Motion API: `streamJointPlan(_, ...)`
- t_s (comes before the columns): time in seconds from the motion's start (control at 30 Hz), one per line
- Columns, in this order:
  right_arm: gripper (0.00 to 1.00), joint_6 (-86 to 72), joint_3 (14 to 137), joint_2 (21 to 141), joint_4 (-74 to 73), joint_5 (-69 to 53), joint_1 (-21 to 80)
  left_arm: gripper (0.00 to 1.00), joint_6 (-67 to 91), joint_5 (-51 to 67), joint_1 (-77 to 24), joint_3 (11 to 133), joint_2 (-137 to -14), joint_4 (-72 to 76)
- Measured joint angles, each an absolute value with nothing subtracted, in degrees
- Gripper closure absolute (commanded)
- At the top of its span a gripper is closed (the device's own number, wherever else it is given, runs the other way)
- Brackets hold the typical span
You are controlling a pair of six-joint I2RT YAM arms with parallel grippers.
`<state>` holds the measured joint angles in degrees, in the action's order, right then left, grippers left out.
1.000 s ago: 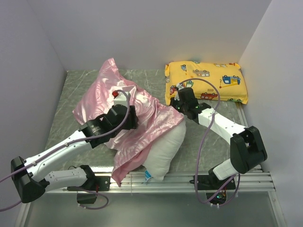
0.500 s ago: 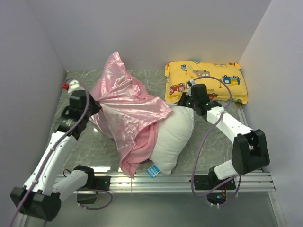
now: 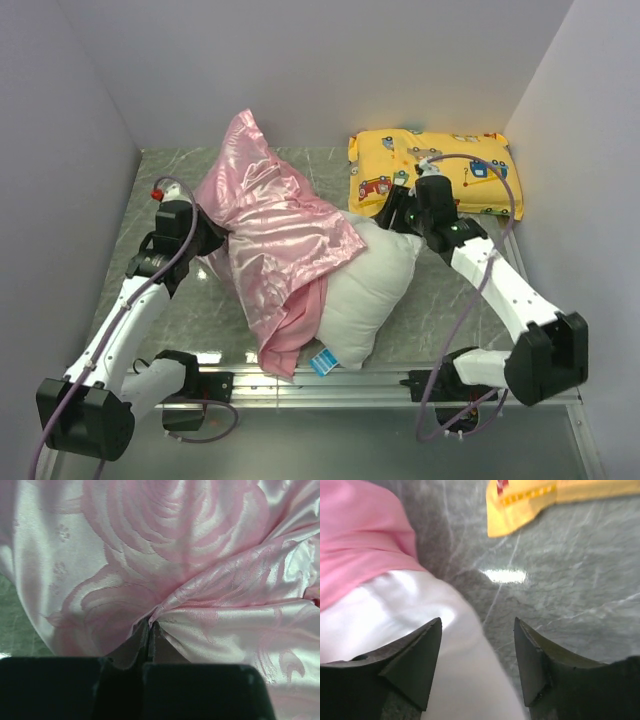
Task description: Remove the pillowcase from the pillow
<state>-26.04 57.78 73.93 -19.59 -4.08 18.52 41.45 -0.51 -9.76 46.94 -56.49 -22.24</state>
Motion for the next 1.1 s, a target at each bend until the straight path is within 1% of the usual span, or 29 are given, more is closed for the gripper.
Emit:
streamJointPlan(0.07,0.29,-25.91,57.95,69.76,-20.16,-1.52,19.66,1.0,41.8,-1.39,-11.46,46.94,-56.62,-21.45)
streamJointPlan(0.27,0.28,-25.91,60.03,59.42,-21.8,4.16,26.76,1.0,43.42,-3.07,-16.16,46.94,-58.13,-18.61)
streamJointPlan(0.43,0.28,-27.55,59.22,54.96,-23.62,11.75,40.97,0.99,44.21,-4.43,-17.69,46.96,-59.29,-17.72)
streamJointPlan(0.5,0.28,-29.54,56.25,53.58,-23.64,14.04,45.8,0.99,44.23,-4.64,-17.85,47.16,-59.53,-17.78)
streamJointPlan(0.6,0.26,-32.95,49.34,52.21,-23.22,16.08,50.09,0.99,44.07,-5.08,-18.17,48.21,-59.96,-18.15)
streamJointPlan(0.7,0.26,-36.12,42.78,53.58,-23.38,17.8,52.07,0.97,43.59,-5.65,-18.7,50.3,-60.6,-18.68)
streamJointPlan(0.77,0.29,-37.58,41.04,55.75,-22.22,19.22,52.49,0.95,43.05,-5.93,-19.2,51.75,-60.95,-18.72)
streamJointPlan(0.8,0.33,-38.13,40.64,56.62,-21.26,19.94,52.49,0.88,42.63,-5.96,-19.44,52.36,-61.06,-18.76)
streamJointPlan(0.83,0.53,-38.54,40.53,57.36,-20.23,20.47,52.51,0.82,42.26,-6.07,-19.68,52.97,-61.21,-18.81)
streamJointPlan(0.87,0.69,-38.72,40.53,57.93,-19.44,21.04,52.53,0.74,41.54,-6.22,-20.14,53.98,-61.56,-19.4)
streamJointPlan(0.9,0.83,-39.29,40.53,58.39,-18.59,21.43,52.58,0.63,40.77,-6.55,-20.71,55.11,-62.04,-19.97)
streamJointPlan(0.93,1.0,-39.51,40.53,58.63,-17.98,21.69,52.6,0.46,39.83,-7.09,-21.43,56.29,-62.57,-20.62)
streamJointPlan(0.97,1.0,-39.77,40.53,58.74,-17.41,21.89,52.64,0.39,38.87,-7.9,-22.59,57.89,-63.26,-21.52)
streamJointPlan(1.03,1.0,-40.66,40.53,58.46,-16.73,22.35,52.64,0.31,37.41,-9.56,-25.21,60.12,-63.86,-22.48)
streamJointPlan(1.1,1.0,-40.86,40.49,57.78,-16.67,22.68,52.64,0.28,35.92,-11.79,-29.26,62.35,-63.9,-23.66)
